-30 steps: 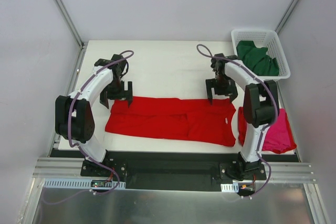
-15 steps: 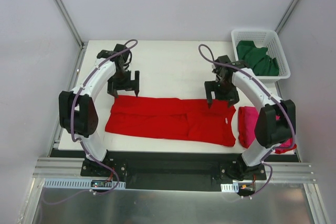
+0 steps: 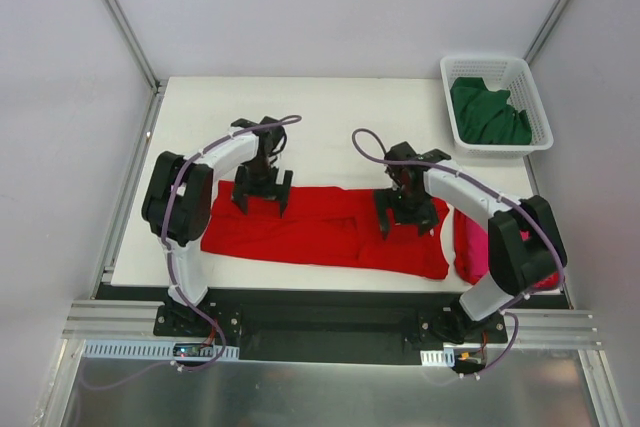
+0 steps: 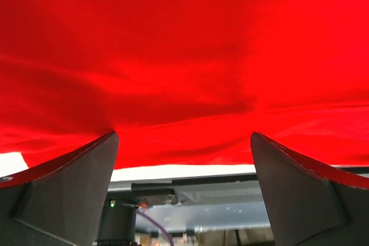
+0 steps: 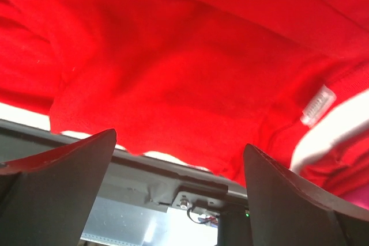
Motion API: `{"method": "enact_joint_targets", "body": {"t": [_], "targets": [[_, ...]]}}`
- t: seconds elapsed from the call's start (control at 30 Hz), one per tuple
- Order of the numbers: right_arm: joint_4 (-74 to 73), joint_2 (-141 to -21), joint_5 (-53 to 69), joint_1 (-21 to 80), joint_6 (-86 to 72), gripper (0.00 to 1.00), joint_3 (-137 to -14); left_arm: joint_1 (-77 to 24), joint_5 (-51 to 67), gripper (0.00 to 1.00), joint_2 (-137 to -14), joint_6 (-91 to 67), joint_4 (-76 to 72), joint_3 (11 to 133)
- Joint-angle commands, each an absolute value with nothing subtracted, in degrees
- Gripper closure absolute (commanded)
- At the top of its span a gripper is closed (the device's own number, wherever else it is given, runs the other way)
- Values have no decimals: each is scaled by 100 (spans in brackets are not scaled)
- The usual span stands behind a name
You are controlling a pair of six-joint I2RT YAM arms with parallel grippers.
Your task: Fold and stack the t-shirts
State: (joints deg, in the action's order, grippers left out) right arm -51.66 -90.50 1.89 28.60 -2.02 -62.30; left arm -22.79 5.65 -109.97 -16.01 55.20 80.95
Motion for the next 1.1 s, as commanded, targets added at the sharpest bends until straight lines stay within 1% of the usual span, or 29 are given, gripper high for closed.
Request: {"method": "enact_joint_targets", "body": {"t": [0.0,0.1,0.37,0.6,0.73,0.9,1.07], "targets": [[-4667,-9412,228,2944,-360,4,-6152,-2241,518,1,-10995,-1643,5256,7691],[-4632,-9737,264,2988,-334,4,-6240,-2241,527,1,-10969,-1661,5081,7296],[-4701,-10599,176,2988,-88,4,-6767,-2250,440,1,-10873,-1688,4860,6812],[-5194,-11205,-149,2892,176,4,-7882,-2250,518,1,-10398,-1784,4825,6373],[-5484,-11653,-246,2778,281,4,-8812,-2267,720,1,-10030,-1959,4834,6275],[-5669,-12163,-255,2663,299,4,-9614,-2373,1010,1,-9774,-2241,4860,6170],[-5792,-12821,-202,2654,203,4,-10422,-2566,1064,1,-9484,-2557,4948,6073]]}}
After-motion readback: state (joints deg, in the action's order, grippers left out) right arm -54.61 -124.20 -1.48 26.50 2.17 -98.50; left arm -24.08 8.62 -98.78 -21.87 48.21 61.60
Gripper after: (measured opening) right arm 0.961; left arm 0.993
